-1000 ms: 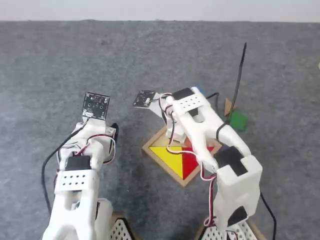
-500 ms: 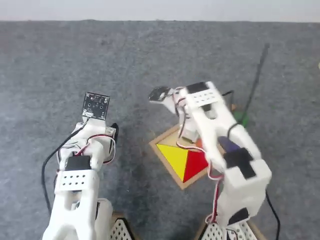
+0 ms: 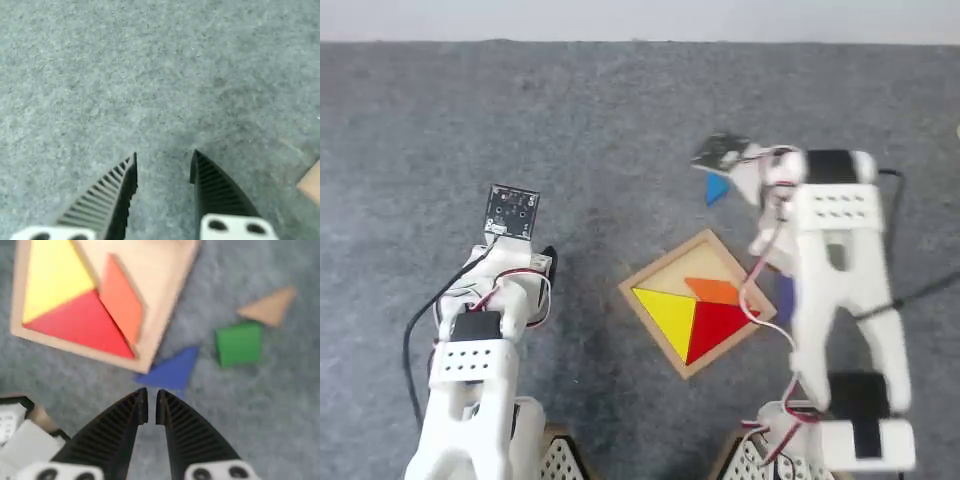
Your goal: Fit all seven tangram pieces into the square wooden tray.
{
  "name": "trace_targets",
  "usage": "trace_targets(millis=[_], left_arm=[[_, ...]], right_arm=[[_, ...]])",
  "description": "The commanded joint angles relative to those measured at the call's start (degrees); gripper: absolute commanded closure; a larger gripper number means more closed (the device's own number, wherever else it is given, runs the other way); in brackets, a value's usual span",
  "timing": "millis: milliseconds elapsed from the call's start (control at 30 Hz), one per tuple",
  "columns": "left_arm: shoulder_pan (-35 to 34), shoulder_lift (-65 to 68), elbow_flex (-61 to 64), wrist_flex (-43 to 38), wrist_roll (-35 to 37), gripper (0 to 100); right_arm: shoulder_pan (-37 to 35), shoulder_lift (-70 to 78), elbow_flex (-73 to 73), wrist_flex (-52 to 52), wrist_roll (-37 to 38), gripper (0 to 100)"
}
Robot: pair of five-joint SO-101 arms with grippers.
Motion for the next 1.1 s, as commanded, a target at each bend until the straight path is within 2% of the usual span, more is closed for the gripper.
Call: trace_targets(millis=[0,167,300,467,633,767,1067], left_arm=[[-0.5,-0.1,-2.3,-1.2,-0.4,83],[-0.4,0.1,-2.3,-1.2,-0.4,83],[-0.4,0.1,-2.3,-1.2,-0.4,83],[-0.4,0.2,-2.2,-1.2,-0.4,83],[-0.4,0.2,-2.2,-1.2,-0.4,83],[-0.4,0.2,-2.2,-1.3,-0.4,83],[-0.3,0.2,-2.2,-1.3,-0.4,83]], right_arm=[[5.3,-7.4,7.7,-2.2,3.3,95.7],[-0.1,-10.9,22.4,-13.5,0.2,93.0],[-10.5,-11.1,25.7,-20.0,-9.6,82.0],[-20.3,-10.2,25.8,-24.8,-13.1,71.4],[-21.0,-1.0,25.8,-29.1,-12.7,72.2],[-19.2,5.1,25.3,-31.1,-9.5,74.4],[-15.8,6.5,25.3,-31.7,-7.1,75.7]])
